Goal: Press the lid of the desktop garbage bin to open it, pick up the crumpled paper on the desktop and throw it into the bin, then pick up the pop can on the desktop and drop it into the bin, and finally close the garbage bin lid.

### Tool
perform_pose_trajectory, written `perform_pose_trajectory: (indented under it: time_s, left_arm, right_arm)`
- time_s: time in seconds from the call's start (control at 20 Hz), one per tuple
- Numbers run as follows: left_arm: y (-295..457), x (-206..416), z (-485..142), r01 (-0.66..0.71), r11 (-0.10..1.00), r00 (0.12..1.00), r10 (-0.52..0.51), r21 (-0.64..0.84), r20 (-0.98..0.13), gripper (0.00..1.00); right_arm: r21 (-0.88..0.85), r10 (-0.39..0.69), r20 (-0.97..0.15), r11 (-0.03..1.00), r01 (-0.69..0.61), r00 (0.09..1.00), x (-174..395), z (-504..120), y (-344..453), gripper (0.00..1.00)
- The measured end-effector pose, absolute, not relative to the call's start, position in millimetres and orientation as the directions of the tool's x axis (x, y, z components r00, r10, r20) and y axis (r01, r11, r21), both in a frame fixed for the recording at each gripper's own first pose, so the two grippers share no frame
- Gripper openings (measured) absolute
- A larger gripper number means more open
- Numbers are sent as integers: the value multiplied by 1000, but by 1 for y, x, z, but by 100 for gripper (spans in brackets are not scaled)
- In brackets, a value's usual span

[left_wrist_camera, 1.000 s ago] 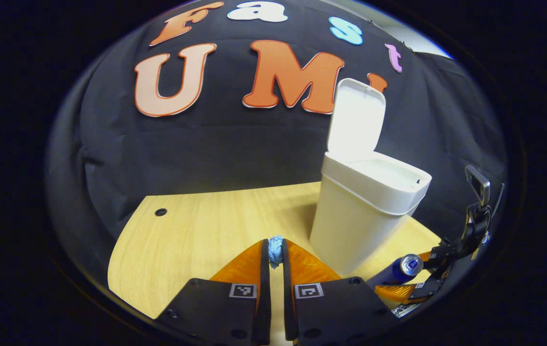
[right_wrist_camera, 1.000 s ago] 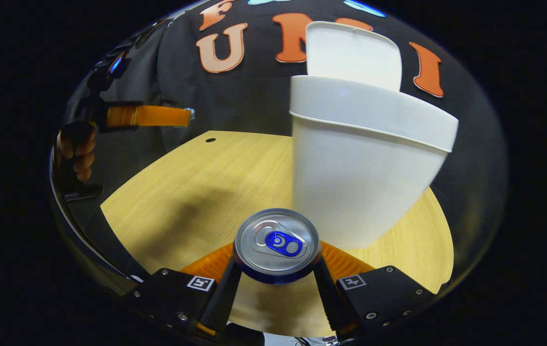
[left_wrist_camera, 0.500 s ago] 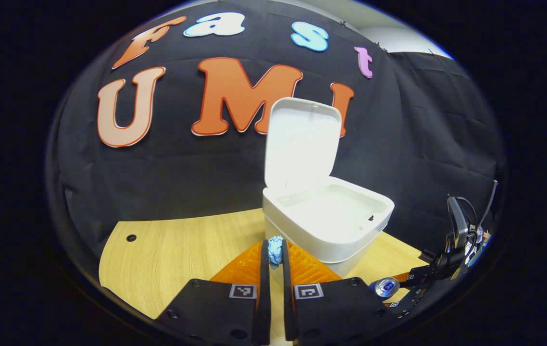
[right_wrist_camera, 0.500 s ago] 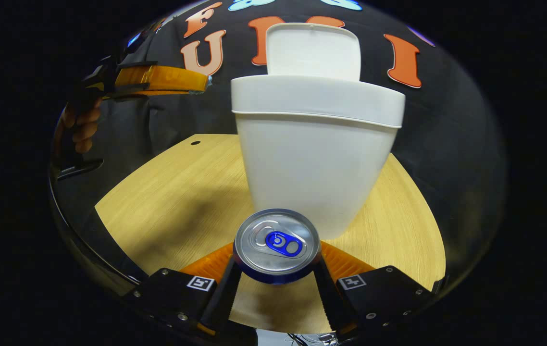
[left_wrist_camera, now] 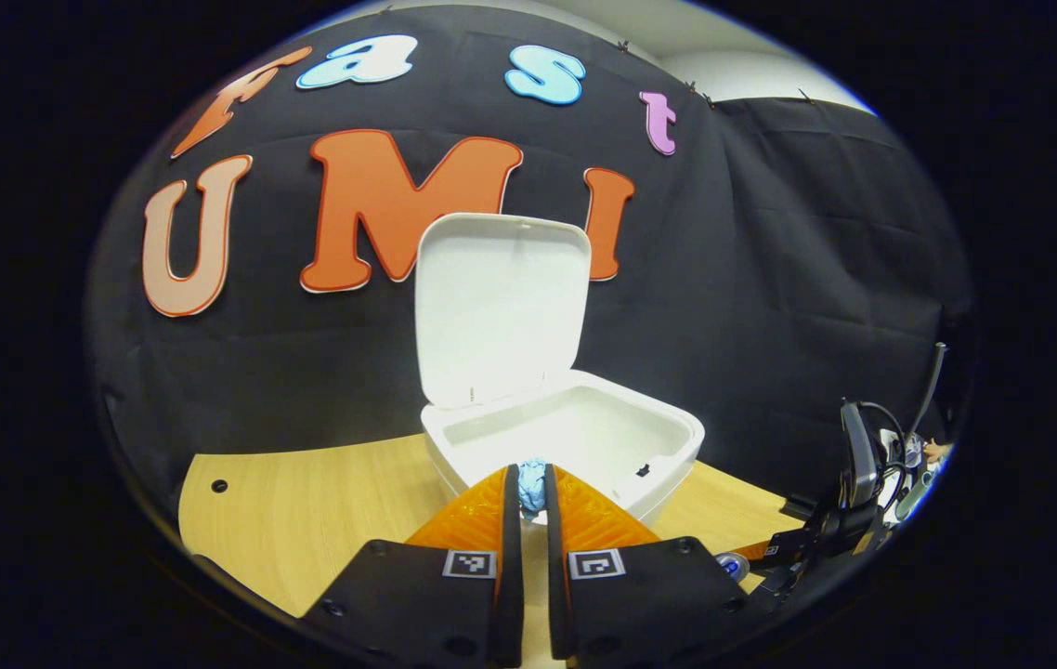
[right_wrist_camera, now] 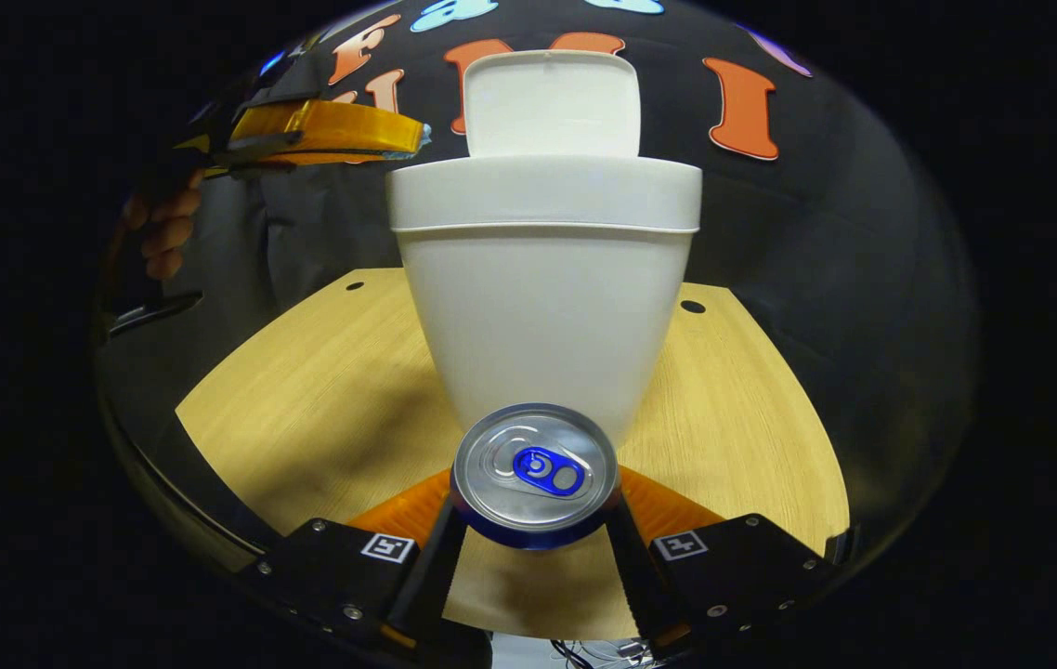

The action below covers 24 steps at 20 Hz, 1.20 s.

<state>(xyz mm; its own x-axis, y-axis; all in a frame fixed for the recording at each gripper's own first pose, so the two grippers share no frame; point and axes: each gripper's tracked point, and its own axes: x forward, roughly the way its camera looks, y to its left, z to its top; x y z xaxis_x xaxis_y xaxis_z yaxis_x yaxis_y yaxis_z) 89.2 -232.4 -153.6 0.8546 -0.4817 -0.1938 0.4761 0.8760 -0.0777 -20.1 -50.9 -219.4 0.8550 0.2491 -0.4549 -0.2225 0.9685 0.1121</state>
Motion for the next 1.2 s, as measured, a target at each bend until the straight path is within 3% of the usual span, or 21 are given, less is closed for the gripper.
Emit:
perform_pose_trajectory:
  time_s: [0.3, 0.7, 0.75, 0.8, 0.85, 0.95, 1.2]
  left_arm:
    - [-244, 90, -165, 500, 862, 828, -505, -84, -243, 16]
    - [-241, 87, -163, 515, 856, 824, -507, -35, -252, 34]
    - [-240, 87, -162, 513, 858, 826, -503, -31, -254, 49]
    - [-238, 86, -163, 514, 857, 825, -504, -29, -256, 55]
    - [-234, 87, -161, 506, 862, 832, -494, -20, -254, 69]
    - [-228, 86, -162, 493, 870, 839, -480, -17, -255, 62]
    - [-204, 78, -163, 449, 893, 860, -444, -37, -251, 65]
  right_arm:
    - [115, 206, -449, 978, -172, 869, -26, -210, -73, 78]
    - [86, 163, -377, 986, -140, 912, -9, -151, -101, 78]
    - [71, 157, -354, 988, -141, 922, -6, -138, -106, 78]
    - [56, 150, -338, 989, -139, 929, -6, -127, -110, 78]
    - [41, 141, -322, 990, -136, 936, -5, -114, -115, 74]
    - [7, 112, -294, 993, -115, 949, -2, -88, -127, 78]
    - [-31, 118, -213, 991, -128, 970, 9, -28, -135, 78]
